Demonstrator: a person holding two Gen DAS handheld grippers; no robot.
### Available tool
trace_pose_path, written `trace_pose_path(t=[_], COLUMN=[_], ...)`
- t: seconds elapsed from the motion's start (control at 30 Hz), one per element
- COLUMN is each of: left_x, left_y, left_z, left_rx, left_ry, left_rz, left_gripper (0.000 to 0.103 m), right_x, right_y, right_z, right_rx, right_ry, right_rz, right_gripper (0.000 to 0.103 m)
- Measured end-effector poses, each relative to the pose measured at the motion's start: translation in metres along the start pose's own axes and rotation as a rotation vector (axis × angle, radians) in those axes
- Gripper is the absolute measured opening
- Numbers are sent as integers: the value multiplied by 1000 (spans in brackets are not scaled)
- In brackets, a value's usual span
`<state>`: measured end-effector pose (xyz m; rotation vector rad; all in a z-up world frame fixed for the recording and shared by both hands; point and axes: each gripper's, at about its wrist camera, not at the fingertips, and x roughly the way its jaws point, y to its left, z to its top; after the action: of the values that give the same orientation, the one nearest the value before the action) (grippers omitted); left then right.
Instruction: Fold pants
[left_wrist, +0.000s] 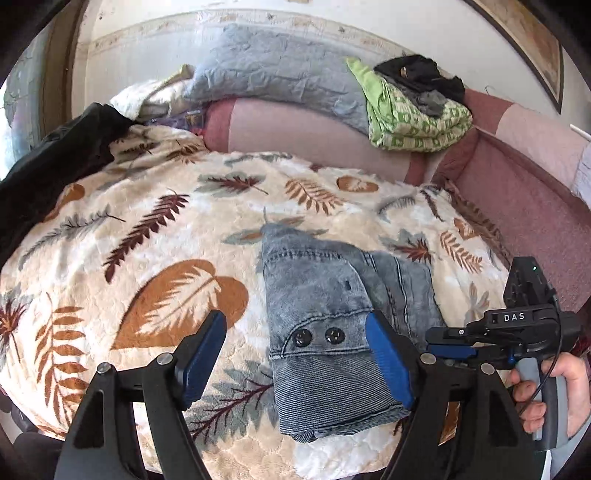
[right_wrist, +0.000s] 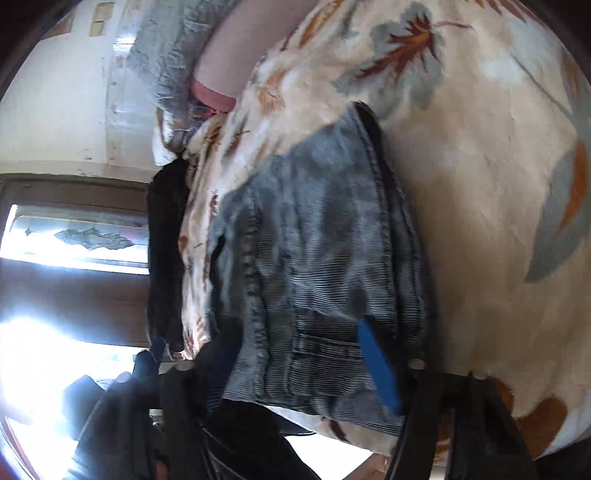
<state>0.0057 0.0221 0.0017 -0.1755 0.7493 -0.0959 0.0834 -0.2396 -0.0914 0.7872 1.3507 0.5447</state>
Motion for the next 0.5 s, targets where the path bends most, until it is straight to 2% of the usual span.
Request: trace_pose_path(t=[0.03, 0.1, 0.13, 0.27, 0.4, 0.5], left_x=[14, 45, 51, 29, 0, -2], left_y=[-5, -17, -19, -17, -7, 4], left_z=[-6, -26, -30, -26, -13, -4], left_rx=[23, 97, 100, 54, 4, -44], left_ry=[48, 221, 228, 153, 38, -1], left_rz=[12, 50, 47, 9, -42, -41], left_gripper=[78, 78, 79, 78, 78, 78], right_x=[-2, -1, -1, -8, -32, -43], right_y=[-3, -6, -4, 6, 10, 5], right_z=[-1, -2, -2, -1, -11, -25], right_rx=[11, 21, 13, 13, 27, 74], right_ry=[1, 8, 11, 4, -52, -67], right_rz=[11, 19, 8, -16, 6, 42], right_gripper=[32, 33, 33, 34, 52, 54])
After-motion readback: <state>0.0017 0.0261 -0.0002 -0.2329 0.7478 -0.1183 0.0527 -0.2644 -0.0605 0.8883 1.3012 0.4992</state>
